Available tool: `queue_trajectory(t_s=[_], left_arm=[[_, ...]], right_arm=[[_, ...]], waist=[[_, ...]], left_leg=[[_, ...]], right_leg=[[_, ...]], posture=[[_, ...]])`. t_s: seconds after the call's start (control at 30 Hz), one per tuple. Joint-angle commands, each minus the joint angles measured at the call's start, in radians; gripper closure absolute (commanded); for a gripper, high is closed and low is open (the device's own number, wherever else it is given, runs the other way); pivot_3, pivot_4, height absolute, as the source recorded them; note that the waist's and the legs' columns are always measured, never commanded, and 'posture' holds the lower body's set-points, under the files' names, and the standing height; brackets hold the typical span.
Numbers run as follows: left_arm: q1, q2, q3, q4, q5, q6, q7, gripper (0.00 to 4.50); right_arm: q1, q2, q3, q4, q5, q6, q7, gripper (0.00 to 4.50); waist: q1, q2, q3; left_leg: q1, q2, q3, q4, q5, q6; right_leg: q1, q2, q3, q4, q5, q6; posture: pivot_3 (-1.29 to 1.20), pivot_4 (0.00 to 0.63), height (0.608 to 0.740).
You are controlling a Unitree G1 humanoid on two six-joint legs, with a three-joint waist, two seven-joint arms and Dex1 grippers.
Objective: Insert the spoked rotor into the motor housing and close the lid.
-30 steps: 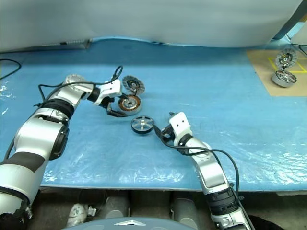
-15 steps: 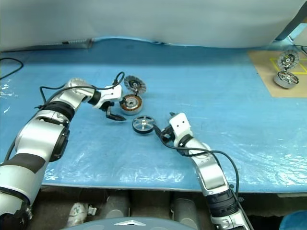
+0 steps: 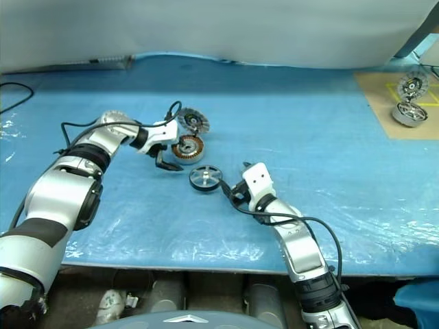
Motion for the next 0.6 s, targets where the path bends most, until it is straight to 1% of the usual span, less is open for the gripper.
queue_trajectory(t_s=[0.03, 0.6], left_arm=[[-0.037, 0.009, 0.019, -0.010, -0.015, -0.014, -0.006, 0.00], [0.007, -0.020, -0.036, 0.001, 0.058, -0.037, 0.106, 0.00]], right_arm=[[-0.002, 0.007, -0.002, -0.042, -0.002, -0.017, -0.004, 0.03], [0.026, 0.012, -0.007, -0.066, -0.013, -0.012, -0.026, 0.03]], waist=[[-0.001, 0.000, 0.000], [0.000, 0.000, 0.000]], left_leg=[[0.000, 0.000, 0.000, 0.000, 0.000, 0.000], [0.000, 0.000, 0.000, 0.000, 0.000, 0.000]], right_leg=[[0.000, 0.000, 0.000, 0.000, 0.000, 0.000], [0.000, 0.000, 0.000, 0.000, 0.000, 0.000]], posture=[[0.00, 0.150, 0.740], [0.00, 0.150, 0.740]])
